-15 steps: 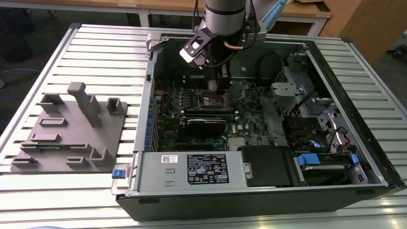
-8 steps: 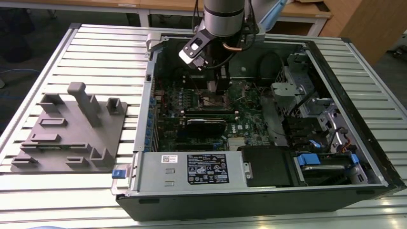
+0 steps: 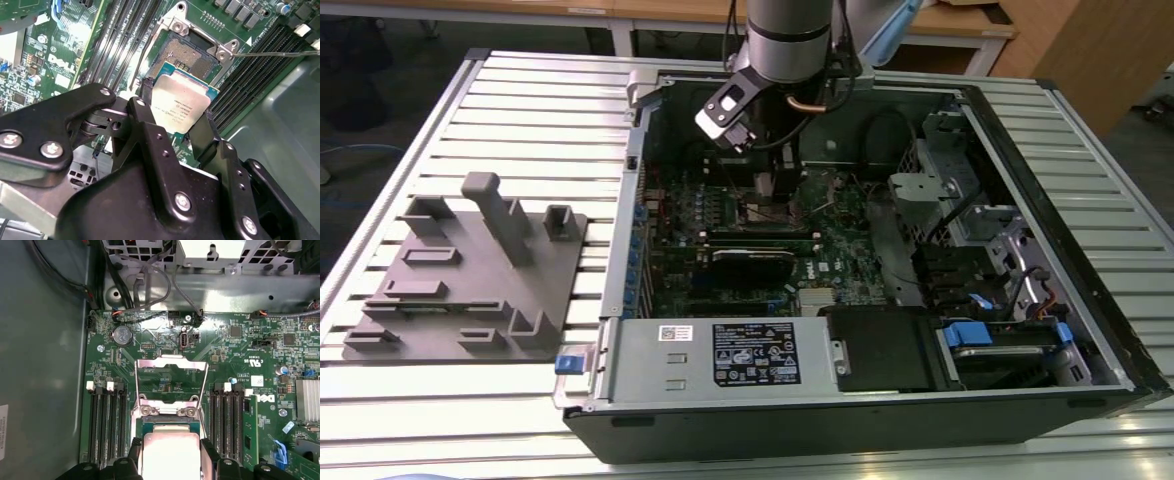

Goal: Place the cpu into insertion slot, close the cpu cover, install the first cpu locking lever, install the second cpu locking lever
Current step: 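Place the cpu into insertion slot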

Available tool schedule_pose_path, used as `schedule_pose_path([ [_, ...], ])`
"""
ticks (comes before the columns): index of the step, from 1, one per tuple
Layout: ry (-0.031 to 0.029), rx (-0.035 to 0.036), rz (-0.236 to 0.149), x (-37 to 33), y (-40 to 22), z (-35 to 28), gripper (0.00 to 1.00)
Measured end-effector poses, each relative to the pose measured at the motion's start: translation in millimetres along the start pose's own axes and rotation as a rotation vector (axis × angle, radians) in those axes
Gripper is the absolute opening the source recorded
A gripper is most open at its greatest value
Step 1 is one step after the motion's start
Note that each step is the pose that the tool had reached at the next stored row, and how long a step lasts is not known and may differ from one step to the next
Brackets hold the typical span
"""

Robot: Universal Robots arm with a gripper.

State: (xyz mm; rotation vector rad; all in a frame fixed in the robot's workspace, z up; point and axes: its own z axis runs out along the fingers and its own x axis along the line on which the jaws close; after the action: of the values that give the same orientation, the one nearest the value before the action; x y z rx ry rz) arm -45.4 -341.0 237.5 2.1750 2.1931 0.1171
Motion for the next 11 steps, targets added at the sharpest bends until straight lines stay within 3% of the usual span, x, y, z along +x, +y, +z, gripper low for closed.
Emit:
schedule_pose_path([
  [11,0.0,-0.0001,0.0,0.0,-0.6,3.1,0.54],
])
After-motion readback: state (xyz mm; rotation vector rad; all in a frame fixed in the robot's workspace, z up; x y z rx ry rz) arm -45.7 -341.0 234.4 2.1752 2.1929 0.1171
